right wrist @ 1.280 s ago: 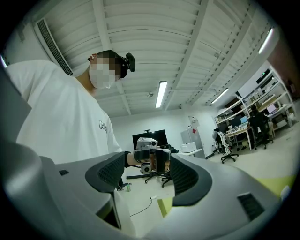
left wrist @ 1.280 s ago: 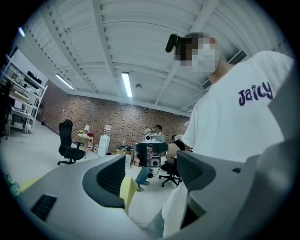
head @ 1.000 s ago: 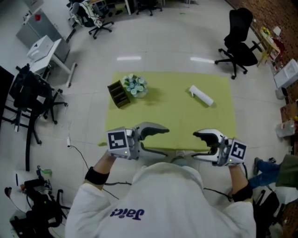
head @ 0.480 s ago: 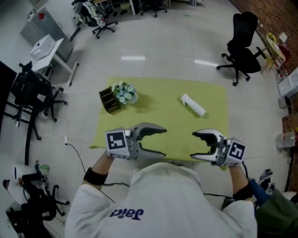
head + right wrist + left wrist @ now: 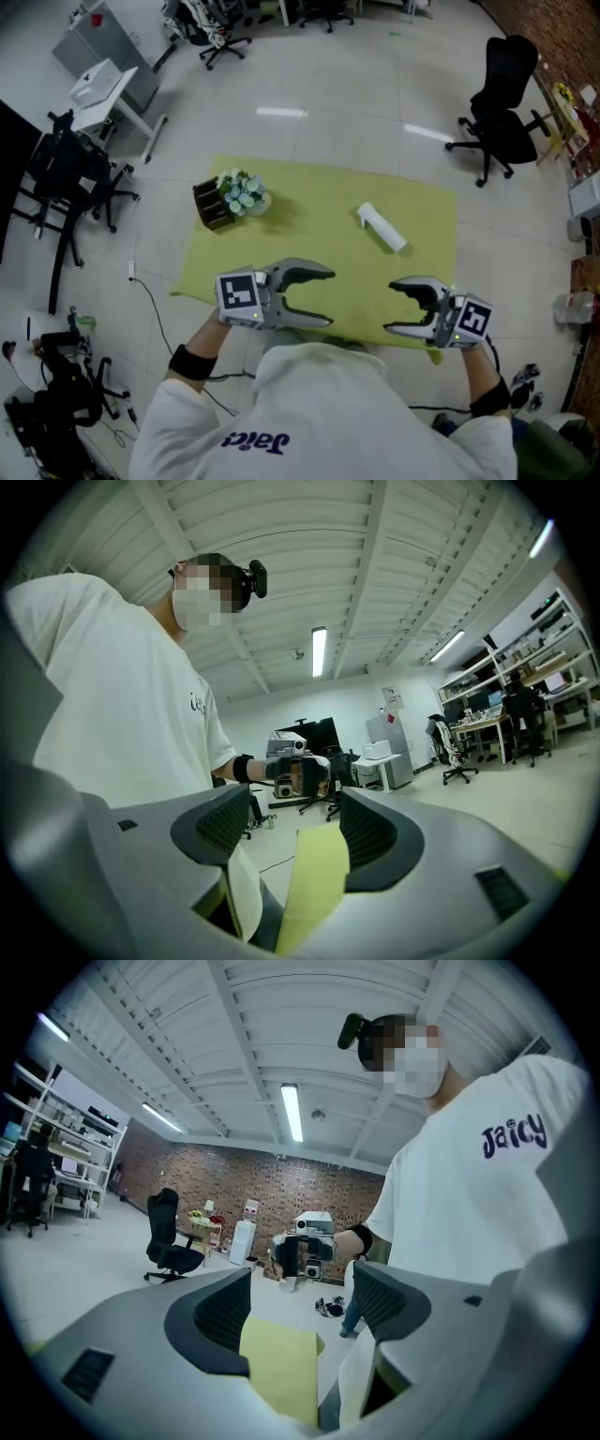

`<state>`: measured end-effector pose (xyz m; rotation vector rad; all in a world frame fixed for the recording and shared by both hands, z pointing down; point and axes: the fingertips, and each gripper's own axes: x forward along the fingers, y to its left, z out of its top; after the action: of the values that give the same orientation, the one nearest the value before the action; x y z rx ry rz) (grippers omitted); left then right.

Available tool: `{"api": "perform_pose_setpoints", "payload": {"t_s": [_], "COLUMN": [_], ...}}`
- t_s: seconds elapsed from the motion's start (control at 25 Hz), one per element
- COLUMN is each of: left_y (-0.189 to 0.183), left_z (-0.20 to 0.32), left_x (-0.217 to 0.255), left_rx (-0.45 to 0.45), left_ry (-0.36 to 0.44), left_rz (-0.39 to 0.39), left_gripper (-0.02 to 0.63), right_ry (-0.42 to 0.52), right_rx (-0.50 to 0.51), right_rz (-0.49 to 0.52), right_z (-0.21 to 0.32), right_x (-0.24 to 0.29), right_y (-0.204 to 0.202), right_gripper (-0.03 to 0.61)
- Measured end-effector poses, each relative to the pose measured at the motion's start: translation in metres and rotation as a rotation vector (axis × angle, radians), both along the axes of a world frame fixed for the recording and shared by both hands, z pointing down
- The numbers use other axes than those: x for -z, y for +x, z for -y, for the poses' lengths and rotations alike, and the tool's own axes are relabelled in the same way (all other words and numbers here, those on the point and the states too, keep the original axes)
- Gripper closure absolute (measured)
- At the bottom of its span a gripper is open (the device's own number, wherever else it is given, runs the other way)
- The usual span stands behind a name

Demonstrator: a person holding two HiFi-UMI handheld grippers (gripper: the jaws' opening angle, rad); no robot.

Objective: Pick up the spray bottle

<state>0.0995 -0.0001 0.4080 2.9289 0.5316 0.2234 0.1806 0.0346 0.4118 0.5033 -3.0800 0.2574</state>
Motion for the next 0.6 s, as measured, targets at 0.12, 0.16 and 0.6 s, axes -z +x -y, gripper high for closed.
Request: {"api": "perform_pose_setpoints", "payload": {"t_s": [0.12,0.16,0.6], "left_y": [0.003,0.006,0.024], "left_z": [0.007,0.01,0.022], "left_x": [-0.005,-0.007,-0.01], "left_rx": [0.0,-0.003,0.044], "left_ry": [-0.021,-0.027,-0.009], "left_rz": [0.01,0.013,0.017], "left_gripper": [0.264,0.264,0.264], "right_ry": [-0.028,-0.033,-0.132], "right_rx": [-0.002,-0.008,-0.067], "right_rz": [-0.012,-0.015,-0.082], "right_z": [0.011,0.014,0.031], "right_x": [-0.009,-0.01,-0.027], "right_y": [0.003,0.005,0.027], "right_gripper": [0.264,0.264,0.264]}}
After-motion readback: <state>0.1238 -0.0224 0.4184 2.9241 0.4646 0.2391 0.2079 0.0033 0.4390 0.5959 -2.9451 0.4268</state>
